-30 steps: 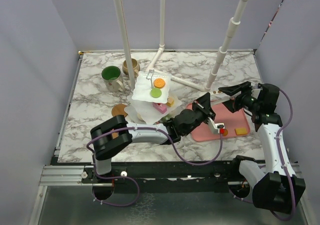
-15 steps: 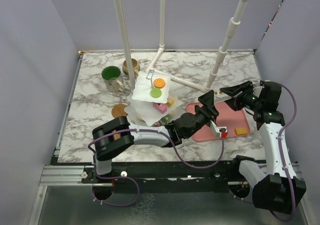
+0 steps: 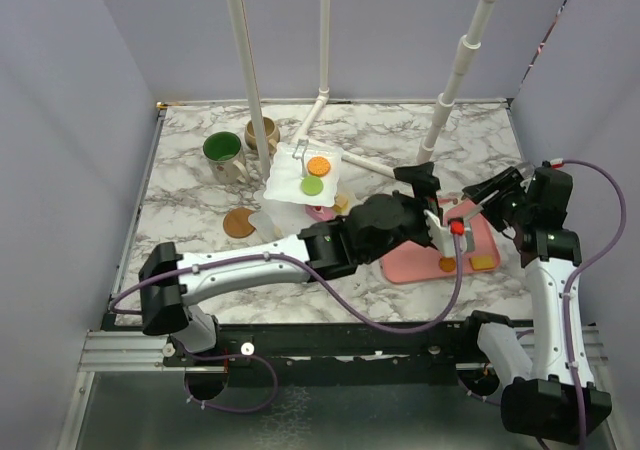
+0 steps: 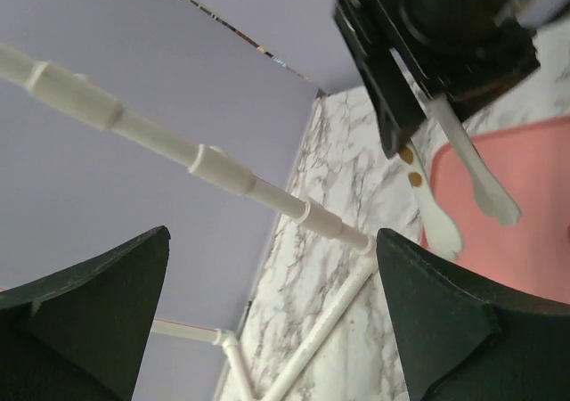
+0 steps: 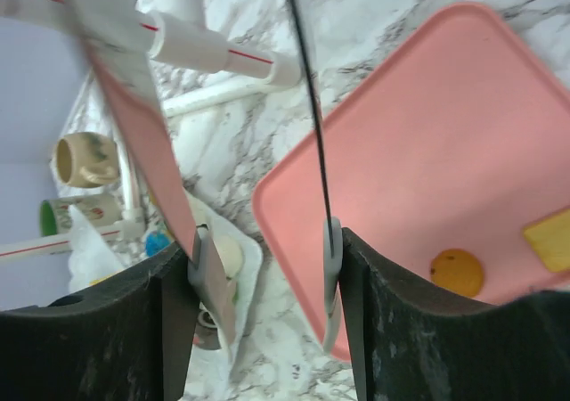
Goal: Serve the afternoon tea
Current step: Pick up the clamp from the tray.
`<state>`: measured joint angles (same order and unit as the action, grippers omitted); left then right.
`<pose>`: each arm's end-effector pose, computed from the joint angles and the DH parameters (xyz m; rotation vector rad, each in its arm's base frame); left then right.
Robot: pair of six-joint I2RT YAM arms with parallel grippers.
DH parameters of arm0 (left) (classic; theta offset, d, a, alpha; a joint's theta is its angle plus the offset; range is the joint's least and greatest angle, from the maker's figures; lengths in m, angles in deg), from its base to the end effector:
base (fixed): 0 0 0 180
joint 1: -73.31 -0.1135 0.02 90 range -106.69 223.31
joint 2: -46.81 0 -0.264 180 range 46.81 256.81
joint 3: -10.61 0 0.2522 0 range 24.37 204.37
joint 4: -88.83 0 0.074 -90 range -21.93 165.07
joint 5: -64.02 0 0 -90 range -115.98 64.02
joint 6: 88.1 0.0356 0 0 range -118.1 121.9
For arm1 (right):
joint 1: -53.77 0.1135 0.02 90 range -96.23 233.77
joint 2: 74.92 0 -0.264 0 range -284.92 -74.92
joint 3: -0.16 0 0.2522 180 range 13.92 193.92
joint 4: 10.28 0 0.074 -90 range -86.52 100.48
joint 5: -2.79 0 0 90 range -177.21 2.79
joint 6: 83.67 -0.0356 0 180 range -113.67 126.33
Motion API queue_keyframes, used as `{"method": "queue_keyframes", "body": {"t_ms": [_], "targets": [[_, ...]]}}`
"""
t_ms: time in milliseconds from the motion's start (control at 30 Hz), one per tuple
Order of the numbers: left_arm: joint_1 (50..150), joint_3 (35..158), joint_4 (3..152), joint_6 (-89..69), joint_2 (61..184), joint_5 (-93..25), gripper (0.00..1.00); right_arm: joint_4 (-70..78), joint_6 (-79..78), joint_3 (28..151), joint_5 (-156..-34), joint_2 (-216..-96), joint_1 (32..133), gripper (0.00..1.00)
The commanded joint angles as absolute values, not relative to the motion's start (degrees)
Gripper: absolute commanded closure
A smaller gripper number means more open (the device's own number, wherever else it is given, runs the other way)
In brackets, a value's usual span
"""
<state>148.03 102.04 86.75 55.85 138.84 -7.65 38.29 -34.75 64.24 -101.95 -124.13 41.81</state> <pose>0.1134 -0.3725 0.3697 1.3325 0.9130 -0.0213 0.1794 -0.0287 0.3179 0.8412 2.0248 0.5681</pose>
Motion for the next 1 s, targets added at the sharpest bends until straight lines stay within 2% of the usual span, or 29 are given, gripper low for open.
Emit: {"method": "queue_keyframes", "body": {"t_ms": [0, 267, 433, 600, 700, 967], "targets": [[147.8, 112.65, 63.99, 32.68, 132.92, -12.19, 0.01, 41.89, -29.29, 64.34, -93.22, -122.31, 42.53, 0.39], [143.76, 123.77, 60.12, 20.6, 128.65, -6.9, 0.01, 41.43, -24.02, 62.06, -88.14, -119.97, 43.8, 0.35], [141.67, 123.11, 61.92, 18.99, 125.82, -4.81, 0.01, 38.42, -24.8, 58.98, -89.27, -119.52, 44.24, 0.37], [140.45, 120.44, 60.23, 16.52, 123.72, -6.04, 0.01, 40.18, -25.78, 61.06, -96.42, -127.7, 44.19, 0.38], [139.02, 118.59, 58.96, 14.56, 122.73, -7.69, 0.01, 44.39, -22.83, 64.07, -100.31, -134.78, 44.26, 0.44], [134.47, 118.29, 55.45, 10.36, 122.19, -11.11, 0.01, 48.97, -21.35, 65.78, -95.6, -138.06, 49.83, 0.45]]}}
